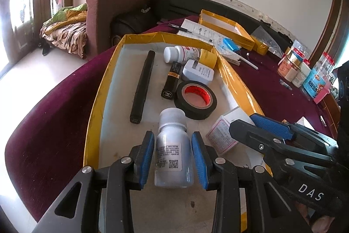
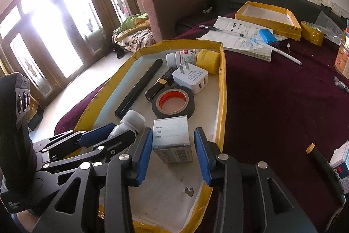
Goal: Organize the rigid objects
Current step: 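Lower the bottle into the tray with the left gripper while the right releases the box there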
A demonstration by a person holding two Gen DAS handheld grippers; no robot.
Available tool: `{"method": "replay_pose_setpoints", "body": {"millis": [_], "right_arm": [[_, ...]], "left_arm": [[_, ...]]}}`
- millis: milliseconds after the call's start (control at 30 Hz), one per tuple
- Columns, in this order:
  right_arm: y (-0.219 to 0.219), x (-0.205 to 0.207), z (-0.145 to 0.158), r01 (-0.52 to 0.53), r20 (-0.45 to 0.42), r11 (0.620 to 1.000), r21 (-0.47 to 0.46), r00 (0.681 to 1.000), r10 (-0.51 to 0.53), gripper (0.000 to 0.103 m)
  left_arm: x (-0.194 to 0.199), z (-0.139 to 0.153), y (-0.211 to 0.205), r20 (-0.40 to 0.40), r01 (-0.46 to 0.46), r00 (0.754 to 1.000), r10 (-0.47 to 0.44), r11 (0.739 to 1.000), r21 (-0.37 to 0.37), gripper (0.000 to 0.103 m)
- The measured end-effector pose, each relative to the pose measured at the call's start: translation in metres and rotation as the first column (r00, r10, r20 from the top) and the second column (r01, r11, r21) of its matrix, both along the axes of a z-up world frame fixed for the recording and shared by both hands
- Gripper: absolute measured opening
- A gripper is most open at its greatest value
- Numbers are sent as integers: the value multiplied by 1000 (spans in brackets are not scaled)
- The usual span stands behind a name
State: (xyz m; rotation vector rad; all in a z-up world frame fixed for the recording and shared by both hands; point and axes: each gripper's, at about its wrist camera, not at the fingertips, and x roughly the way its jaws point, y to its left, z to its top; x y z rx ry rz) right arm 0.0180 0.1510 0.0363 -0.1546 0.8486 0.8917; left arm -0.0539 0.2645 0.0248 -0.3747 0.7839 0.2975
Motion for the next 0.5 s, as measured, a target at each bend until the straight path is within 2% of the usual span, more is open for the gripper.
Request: {"method": "replay_pose_setpoints", "body": {"millis": [67, 100, 233, 300, 500], "right_arm": [[-3, -1, 3, 4, 6, 1000, 8, 1000, -4, 45], [-5, -2, 5, 16, 16, 1000, 10, 1000, -17, 51], [-13, -1, 11, 18, 4, 999, 52, 1000, -18, 58], [-18, -1, 15, 24, 1, 997, 68, 1000, -24, 61], [-34, -1, 26, 38, -31, 993, 115, 999, -34, 62]], "left_arm": [[-3, 3, 0, 4, -4, 1000, 4, 1000, -1, 39], [-4, 5, -1, 7, -4, 1000, 4, 1000, 2, 41], [-9, 11, -4, 19, -3, 1000, 2, 1000, 20, 53], [-11, 13, -7, 22, 2, 1000, -3, 1000, 27, 54], [-19, 24, -18, 36, 20, 999, -21, 999, 48, 55]]}}
